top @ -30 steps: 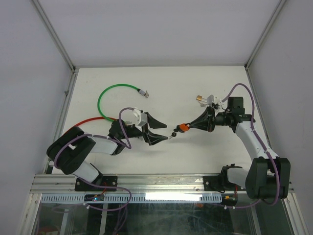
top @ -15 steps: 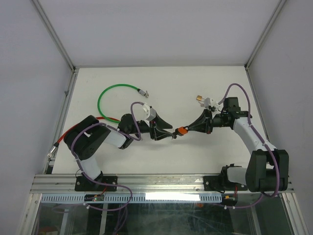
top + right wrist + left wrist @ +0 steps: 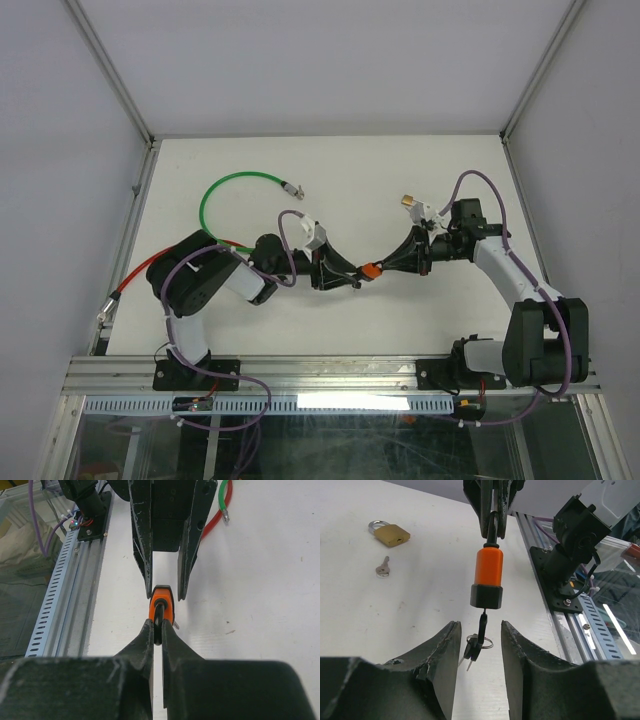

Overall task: Lock with the key
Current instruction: Remove the key from the lock, then place the lock at the center of the board, then place the key at the center of the board.

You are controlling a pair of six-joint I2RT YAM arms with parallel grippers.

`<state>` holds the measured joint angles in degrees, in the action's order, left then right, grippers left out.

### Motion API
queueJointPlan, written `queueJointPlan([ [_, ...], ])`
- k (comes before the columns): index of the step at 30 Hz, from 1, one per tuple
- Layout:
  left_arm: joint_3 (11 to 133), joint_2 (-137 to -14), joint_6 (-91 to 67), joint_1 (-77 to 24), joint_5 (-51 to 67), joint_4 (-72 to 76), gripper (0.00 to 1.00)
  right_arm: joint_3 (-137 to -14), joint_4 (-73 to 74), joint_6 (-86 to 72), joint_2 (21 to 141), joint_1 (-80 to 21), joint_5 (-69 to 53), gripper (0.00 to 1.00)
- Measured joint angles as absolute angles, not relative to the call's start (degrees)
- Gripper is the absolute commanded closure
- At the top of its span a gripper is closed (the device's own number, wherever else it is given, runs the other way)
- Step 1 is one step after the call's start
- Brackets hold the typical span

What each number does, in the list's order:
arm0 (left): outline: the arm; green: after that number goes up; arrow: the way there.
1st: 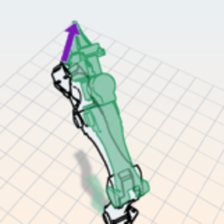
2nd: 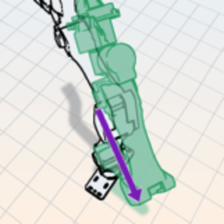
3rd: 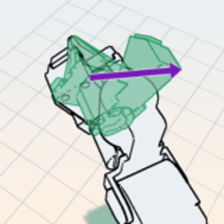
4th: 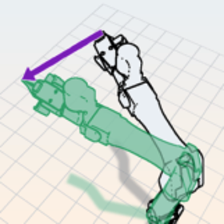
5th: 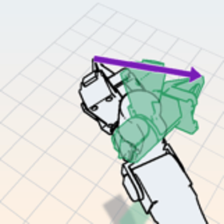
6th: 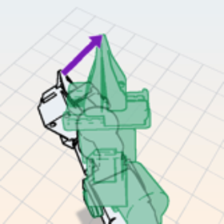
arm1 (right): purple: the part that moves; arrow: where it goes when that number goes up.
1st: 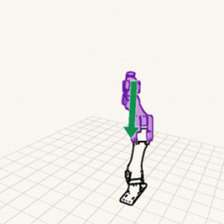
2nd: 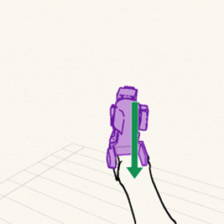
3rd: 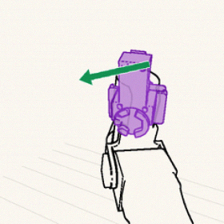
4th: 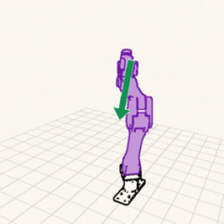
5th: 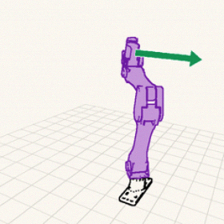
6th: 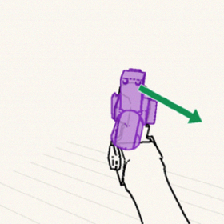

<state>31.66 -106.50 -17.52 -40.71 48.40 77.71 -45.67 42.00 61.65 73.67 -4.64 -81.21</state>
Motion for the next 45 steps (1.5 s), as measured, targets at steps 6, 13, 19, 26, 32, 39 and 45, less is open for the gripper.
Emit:
queueJointPlan([
  [6,32.6,-108.2,-18.6,-41.7,48.6,78.6,0.77,-45.7,42.1,61.6,73.7,-4.6,-81.2,1.00],
  [13,33.2,-109.8,-20.0,-41.7,50.4,80.1,1.00,-45.7,42.1,61.6,73.7,-4.7,-80.6,1.00],
  [19,33.0,-109.8,-20.0,-40.0,52.1,80.7,1.00,-45.7,42.1,61.7,73.7,-5.0,-80.1,1.00],
  [26,30.3,-109.6,-17.0,-36.1,55.5,75.1,1.00,-47.6,43.7,62.1,73.7,-3.8,-80.3,1.00],
  [32,30.0,-106.0,-11.9,-35.2,55.3,63.2,1.00,-48.6,43.1,59.6,73.6,-2.0,-81.1,1.00],
  [39,32.3,-103.9,-19.0,-33.3,53.0,59.5,1.00,-46.9,28.3,42.1,73.5,-0.4,-78.9,1.00],
  [45,38.2,-104.6,-29.4,-29.8,47.6,57.8,1.00,-43.8,14.2,23.2,73.7,-0.1,-72.2,1.00],
])
